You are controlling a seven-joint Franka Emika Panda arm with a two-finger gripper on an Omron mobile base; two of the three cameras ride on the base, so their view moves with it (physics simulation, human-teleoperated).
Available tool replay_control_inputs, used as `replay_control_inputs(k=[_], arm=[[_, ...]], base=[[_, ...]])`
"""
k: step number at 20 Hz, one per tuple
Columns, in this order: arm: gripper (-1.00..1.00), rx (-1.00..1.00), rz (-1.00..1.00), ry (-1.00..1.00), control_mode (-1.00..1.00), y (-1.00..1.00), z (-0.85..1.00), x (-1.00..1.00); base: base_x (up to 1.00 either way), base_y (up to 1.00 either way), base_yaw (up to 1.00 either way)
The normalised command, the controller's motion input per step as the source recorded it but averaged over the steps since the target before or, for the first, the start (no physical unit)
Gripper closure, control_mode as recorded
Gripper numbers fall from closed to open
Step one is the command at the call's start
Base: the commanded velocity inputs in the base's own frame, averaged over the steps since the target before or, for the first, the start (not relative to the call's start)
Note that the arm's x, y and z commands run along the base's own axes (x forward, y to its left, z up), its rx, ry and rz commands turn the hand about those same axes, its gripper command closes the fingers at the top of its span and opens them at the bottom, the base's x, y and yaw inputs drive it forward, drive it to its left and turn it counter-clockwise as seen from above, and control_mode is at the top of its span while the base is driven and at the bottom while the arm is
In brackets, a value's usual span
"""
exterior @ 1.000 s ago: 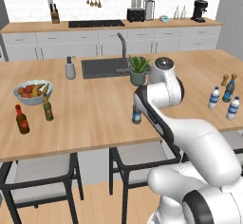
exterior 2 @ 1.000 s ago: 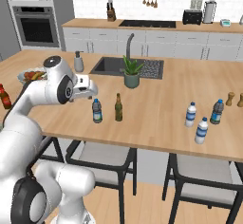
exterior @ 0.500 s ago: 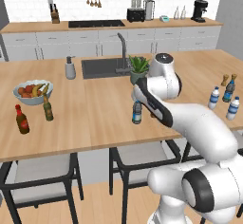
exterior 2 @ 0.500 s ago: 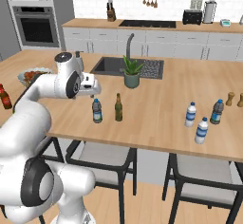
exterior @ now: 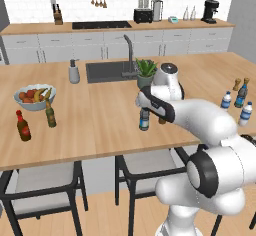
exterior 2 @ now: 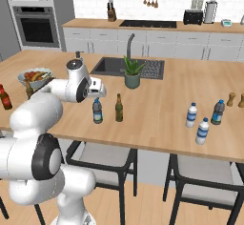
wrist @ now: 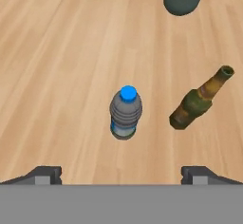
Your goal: Move the plastic bottles in the middle to the plastics group, and the glass bottles in the middle to the glass group.
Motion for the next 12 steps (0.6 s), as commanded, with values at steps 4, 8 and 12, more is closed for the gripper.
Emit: replay_control_inputs(k=[4,8,12], arm=[[-1.00,0.00,-0.05,0.00,-1.00,0.05,-0.28,0.49],[-1.00,0.00,-0.02,0.00,-1.00,0.01,-0.27,0.18],[-1.00,0.00,0.00,0.01,-1.00,0.00,-0.48,0.22]], base=[[0.00,0.00,0.00],[0.00,0.00,0.00],[0.00,0.00,0.00]])
